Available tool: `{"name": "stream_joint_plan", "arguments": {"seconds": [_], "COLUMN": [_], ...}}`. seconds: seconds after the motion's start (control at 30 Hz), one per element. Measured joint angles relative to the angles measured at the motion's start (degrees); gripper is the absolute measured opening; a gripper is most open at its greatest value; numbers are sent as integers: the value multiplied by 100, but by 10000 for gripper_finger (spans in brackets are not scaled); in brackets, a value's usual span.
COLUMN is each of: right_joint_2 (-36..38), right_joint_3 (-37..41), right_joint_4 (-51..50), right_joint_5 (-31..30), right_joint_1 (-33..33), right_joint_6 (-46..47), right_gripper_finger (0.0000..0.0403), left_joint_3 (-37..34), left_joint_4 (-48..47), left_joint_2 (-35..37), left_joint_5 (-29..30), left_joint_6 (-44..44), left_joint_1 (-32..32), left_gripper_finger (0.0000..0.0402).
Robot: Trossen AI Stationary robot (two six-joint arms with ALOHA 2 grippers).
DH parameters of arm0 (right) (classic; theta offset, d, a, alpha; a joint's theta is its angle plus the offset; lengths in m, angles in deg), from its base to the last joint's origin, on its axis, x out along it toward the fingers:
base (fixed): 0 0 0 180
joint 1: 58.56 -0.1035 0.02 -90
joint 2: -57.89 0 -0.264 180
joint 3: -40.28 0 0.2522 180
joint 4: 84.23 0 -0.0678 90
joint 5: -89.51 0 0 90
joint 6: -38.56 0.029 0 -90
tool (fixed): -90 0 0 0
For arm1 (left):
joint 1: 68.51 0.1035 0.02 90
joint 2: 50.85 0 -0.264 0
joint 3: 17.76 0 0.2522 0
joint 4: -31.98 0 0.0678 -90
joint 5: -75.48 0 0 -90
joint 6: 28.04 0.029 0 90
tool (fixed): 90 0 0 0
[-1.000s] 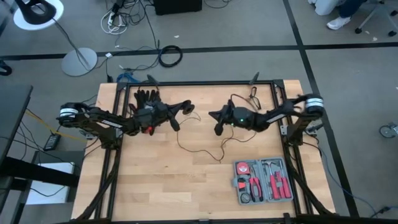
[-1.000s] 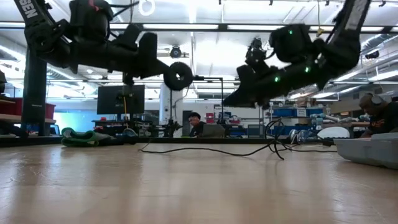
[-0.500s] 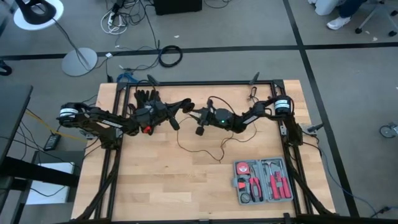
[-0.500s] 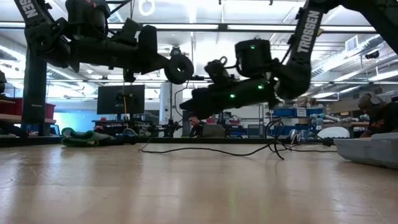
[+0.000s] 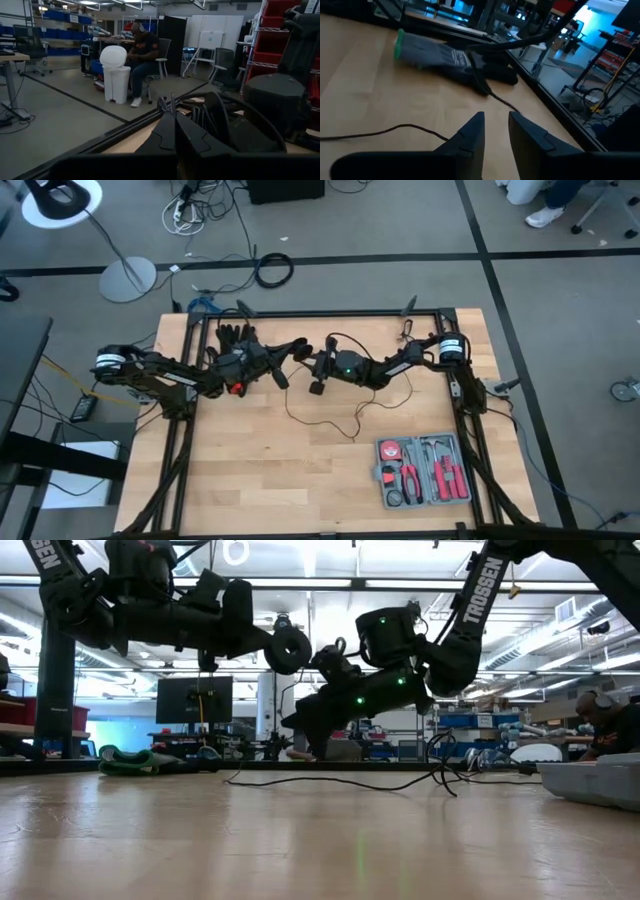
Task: Coil cords
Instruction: Coil the black wire
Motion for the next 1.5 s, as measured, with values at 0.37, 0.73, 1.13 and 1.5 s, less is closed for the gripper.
{"name": "stream_joint_plan", "arguments": {"seconds": [0.37,0.73,1.13,1.5], "right_joint_2": [0,0,0,2], "right_joint_3": [0,3,5,7], "right_joint_4": [71,93,45,126], "right_joint_5": [0,-3,-434,-670], "right_joint_1": [-59,-31,-28,-226], "right_joint_6": [-328,-634,-651,-1346], "right_gripper_finger": [82,72,72,69], "left_joint_3": [0,0,0,0], "left_joint_4": [-35,-9,2,-156], "left_joint_2": [0,-1,-1,-1], "left_joint_5": [2,-11,-238,-210], "left_joint_6": [-226,-578,-951,-1040], "left_joint_1": [-1,-2,-2,0], "left_gripper_finger": [0,0,0,0]}}
